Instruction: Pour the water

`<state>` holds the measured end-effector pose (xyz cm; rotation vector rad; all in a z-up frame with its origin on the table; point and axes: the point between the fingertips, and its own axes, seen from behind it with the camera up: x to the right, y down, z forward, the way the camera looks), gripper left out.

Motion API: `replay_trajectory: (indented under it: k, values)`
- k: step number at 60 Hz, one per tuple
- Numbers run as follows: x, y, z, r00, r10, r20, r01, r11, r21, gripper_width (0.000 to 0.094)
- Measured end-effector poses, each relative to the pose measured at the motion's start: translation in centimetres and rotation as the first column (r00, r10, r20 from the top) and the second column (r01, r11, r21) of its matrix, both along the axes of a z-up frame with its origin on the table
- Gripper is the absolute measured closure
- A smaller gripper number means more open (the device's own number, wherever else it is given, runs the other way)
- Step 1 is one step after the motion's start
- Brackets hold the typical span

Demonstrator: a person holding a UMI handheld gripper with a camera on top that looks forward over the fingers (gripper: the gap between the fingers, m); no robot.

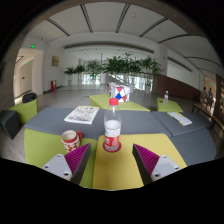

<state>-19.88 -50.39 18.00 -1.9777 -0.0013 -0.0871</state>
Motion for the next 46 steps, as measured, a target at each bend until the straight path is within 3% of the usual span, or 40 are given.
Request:
replay_trajectory:
  k: [20,46]
  values:
    - [0.2,-9.4,3.8,0.999,-0.031,-0.011,0.031,0.999,0.017,0.0080]
    - [0.1,-11.5,5.2,1.000,-0.018,0.008,0.017,0.999,0.030,0.0081]
